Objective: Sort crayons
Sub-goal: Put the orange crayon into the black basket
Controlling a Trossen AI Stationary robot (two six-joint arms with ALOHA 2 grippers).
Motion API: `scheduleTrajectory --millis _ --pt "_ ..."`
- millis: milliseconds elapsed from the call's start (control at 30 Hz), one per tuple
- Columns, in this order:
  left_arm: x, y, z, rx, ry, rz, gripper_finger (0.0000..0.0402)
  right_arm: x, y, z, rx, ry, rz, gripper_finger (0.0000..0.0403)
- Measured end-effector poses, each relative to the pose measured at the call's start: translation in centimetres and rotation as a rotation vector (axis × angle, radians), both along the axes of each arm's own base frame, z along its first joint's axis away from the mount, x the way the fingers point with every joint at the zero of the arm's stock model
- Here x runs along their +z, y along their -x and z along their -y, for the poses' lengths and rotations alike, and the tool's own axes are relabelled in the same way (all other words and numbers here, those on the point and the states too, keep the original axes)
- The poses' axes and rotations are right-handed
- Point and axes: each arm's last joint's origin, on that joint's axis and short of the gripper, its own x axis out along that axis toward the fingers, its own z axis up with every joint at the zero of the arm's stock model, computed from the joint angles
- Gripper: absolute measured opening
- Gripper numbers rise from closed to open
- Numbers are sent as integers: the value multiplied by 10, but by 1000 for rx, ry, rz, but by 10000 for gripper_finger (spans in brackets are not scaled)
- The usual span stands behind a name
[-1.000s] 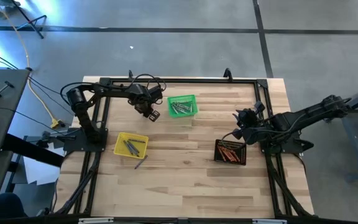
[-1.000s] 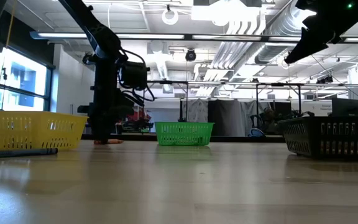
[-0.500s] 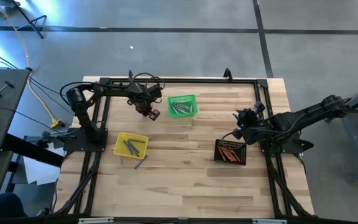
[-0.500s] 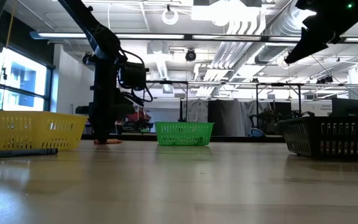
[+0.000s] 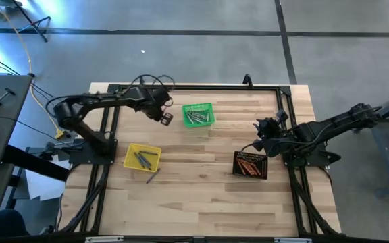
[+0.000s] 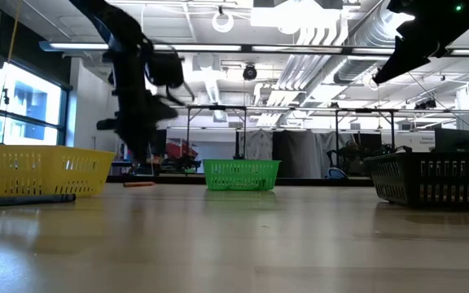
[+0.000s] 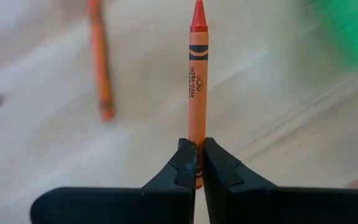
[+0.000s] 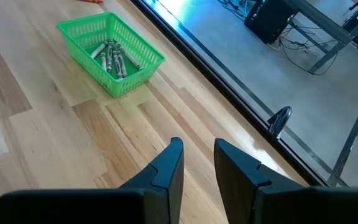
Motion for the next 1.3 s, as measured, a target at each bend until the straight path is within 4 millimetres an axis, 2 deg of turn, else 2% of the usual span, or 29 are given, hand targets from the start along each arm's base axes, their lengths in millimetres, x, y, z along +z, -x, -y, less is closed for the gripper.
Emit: scheduleTrajectory --millis 133,267,400,533,700,800,900,1067,1133,1200,1300 --pt "29 -3 9 -23 -99 156 1 0 0 0 0 0 0 83" --pt "63 -16 24 -92 -241 408 1 1 -1 0 -6 -6 19 83" --pt "92 -38 51 -196 -389 667 1 2 -2 0 -49 -25 90 83" --pt "107 -61 84 -308 -510 851 1 5 -8 -2 -65 -30 158 83" --pt "106 -81 122 -345 -652 910 1 5 -25 -8 -12 4 176 83" --pt "100 -88 138 -321 -713 896 1 6 -39 -14 77 0 174 83" --pt "92 -91 149 -285 -760 845 1 11 -55 -22 245 -11 190 83" --pt "84 -94 161 -262 -791 808 0 27 -70 -31 656 28 241 83" --pt "85 -94 166 -259 -795 814 0 32 -72 -27 756 32 262 83" --pt "85 -93 172 -255 -804 817 0 32 -73 -19 778 17 268 83" --pt "86 -91 182 -237 -830 810 0 10 -72 -1 766 -5 303 83"
